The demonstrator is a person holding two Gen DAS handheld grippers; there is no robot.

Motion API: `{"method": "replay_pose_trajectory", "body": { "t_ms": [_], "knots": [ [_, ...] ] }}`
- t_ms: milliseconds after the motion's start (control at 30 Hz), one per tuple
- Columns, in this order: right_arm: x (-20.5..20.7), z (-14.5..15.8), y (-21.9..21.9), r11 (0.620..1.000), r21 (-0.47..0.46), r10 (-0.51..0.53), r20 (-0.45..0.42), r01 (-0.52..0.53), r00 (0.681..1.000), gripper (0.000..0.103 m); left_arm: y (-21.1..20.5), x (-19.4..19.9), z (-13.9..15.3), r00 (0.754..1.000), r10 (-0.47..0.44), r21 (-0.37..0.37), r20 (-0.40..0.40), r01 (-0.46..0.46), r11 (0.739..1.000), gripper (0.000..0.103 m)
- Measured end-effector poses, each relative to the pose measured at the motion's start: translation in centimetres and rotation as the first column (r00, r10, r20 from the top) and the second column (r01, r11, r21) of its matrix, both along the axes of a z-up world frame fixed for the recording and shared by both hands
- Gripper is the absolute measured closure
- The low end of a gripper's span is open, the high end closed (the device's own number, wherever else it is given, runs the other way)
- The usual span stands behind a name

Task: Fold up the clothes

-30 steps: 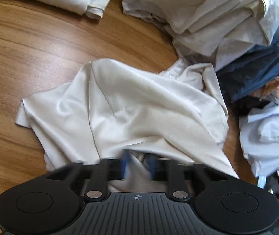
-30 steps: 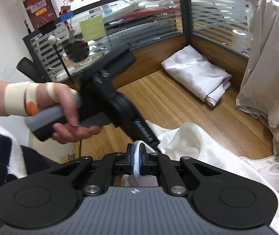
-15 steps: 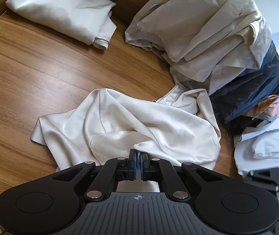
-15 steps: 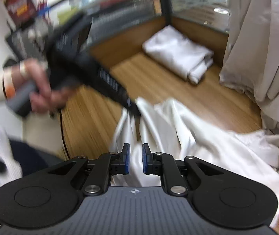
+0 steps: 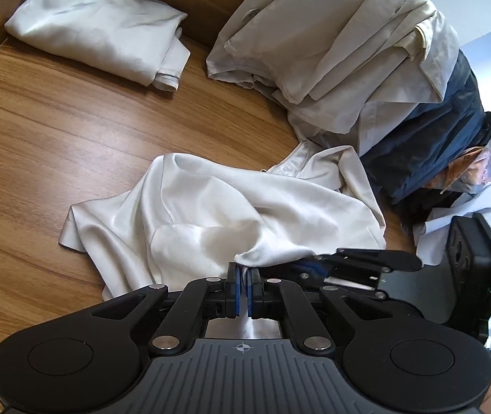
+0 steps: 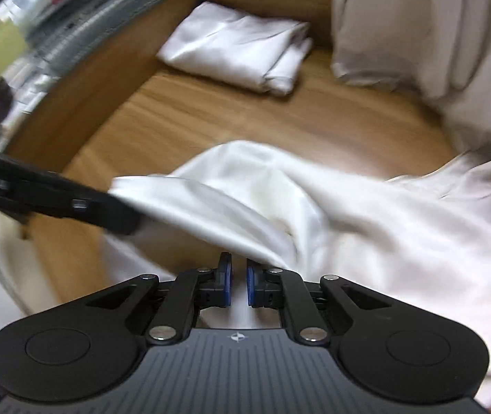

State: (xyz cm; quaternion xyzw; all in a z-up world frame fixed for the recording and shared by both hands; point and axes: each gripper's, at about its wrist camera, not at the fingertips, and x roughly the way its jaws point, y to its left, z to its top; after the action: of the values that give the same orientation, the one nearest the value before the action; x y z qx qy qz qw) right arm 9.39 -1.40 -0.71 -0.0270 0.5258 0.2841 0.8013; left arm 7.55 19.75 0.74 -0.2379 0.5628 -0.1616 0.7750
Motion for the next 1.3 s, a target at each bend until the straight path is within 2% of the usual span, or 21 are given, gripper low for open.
{"method": "replay_pose_trajectory", "body": {
  "t_ms": [167,300,400,567,600,667,733,867,900,1033,1100,1167,1300],
  "knots": [
    [-0.5,1.4,-0.1,0.983,0.179,0.042,-0.081,-0.027,0.996,0.093,-0.2,0.0,0.1,1.0,-0.003,-0.024,-0.002,0.003,1.0,0.097],
    [-0.2,-0.4,1.4,0.977,0.211,0.064,-0.147,-0.032,0.987,0.096,-0.3,-0.2,0.9,1.0,0.001,-0.03,0.015,-0.001,1.0,0.097],
    [0.4,-2.8,2.1,0.991,0.129,0.057,-0.146,-0.038,0.988,0.096,0.1,-0.4,1.7,0.999,0.02,-0.004,0.044,-0.02,1.0,0.097],
    [0.9,-4.0,2.2,0.997,-0.046,0.06,-0.034,-0.062,0.998,0.095,1.2,-0.2,0.9,0.998,0.052,0.038,0.042,-0.053,0.998,0.098],
    [0.9,-3.9,2.3,0.995,-0.07,0.074,-0.018,-0.075,0.997,0.093,1.4,0.0,0.5,0.998,0.056,0.042,0.033,-0.058,0.997,0.098],
    [1.0,-3.9,2.6,0.99,-0.082,0.115,-0.021,-0.116,0.993,0.076,1.6,0.2,-0.4,0.998,0.06,0.054,0.016,-0.061,0.997,0.098],
    [0.9,-4.1,2.9,0.984,-0.078,0.156,-0.029,-0.158,0.987,0.066,1.6,0.4,-1.1,0.998,0.058,0.064,0.008,-0.059,0.996,0.098],
    [0.8,-4.5,3.8,0.972,-0.093,0.214,-0.031,-0.216,0.976,0.056,1.7,0.7,-2.4,0.997,0.076,0.087,-0.004,-0.075,0.993,0.096],
    [0.8,-4.7,4.1,0.969,-0.1,0.226,-0.029,-0.228,0.974,0.049,1.7,0.8,-2.7,0.997,0.08,0.095,-0.007,-0.079,0.992,0.096],
    [0.6,-5.7,5.4,0.946,-0.147,0.291,-0.017,-0.29,0.957,0.037,1.9,1.4,-4.4,0.996,0.088,0.134,-0.025,-0.084,0.987,0.093],
    [0.7,-6.5,6.2,0.932,-0.178,0.317,-0.017,-0.315,0.948,0.036,2.1,1.6,-5.4,0.995,0.086,0.15,-0.042,-0.079,0.986,0.092],
    [0.8,-7.2,6.8,0.919,-0.21,0.34,-0.008,-0.334,0.94,0.035,2.3,1.6,-6.1,0.995,0.085,0.17,-0.052,-0.075,0.983,0.084],
    [0.4,-7.9,7.5,0.895,-0.25,0.385,0.013,-0.37,0.923,0.03,3.5,0.8,-6.0,0.994,0.106,0.168,-0.033,-0.099,0.981,0.05]
  ]
}}
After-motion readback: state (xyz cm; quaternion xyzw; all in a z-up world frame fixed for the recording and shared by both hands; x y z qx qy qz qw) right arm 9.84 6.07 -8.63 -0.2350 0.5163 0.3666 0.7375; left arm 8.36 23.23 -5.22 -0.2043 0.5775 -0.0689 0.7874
